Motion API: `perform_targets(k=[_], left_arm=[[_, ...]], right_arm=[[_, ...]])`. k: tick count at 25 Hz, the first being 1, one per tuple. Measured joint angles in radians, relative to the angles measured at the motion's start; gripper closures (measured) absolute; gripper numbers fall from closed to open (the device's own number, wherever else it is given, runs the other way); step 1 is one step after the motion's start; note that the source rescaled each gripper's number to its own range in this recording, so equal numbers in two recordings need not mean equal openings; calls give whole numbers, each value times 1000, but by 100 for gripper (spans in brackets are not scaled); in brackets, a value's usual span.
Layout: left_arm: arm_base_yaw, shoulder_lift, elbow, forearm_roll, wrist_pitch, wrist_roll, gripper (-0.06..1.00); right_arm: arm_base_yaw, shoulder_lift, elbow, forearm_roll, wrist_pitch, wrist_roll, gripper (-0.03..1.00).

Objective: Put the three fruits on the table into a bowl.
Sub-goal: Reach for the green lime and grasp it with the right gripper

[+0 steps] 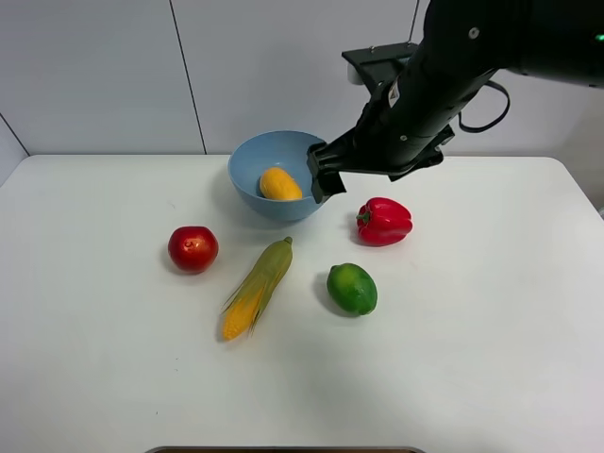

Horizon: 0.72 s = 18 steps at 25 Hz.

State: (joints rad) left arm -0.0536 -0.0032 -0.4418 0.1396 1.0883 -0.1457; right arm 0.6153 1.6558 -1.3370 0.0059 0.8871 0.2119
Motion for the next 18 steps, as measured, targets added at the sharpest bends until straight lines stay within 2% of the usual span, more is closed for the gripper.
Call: perform_targets(k=[11, 15, 18], left_arm=[[0, 0, 0, 0, 0, 0, -5], [0, 0, 0, 0, 0, 0, -5], [0, 0, 0, 0, 0, 0, -5]], right_arm=[[0, 172, 8, 1, 37, 0, -1], [5, 173, 57, 11, 27, 2, -1], [6, 173, 123, 27, -17, 4, -1]])
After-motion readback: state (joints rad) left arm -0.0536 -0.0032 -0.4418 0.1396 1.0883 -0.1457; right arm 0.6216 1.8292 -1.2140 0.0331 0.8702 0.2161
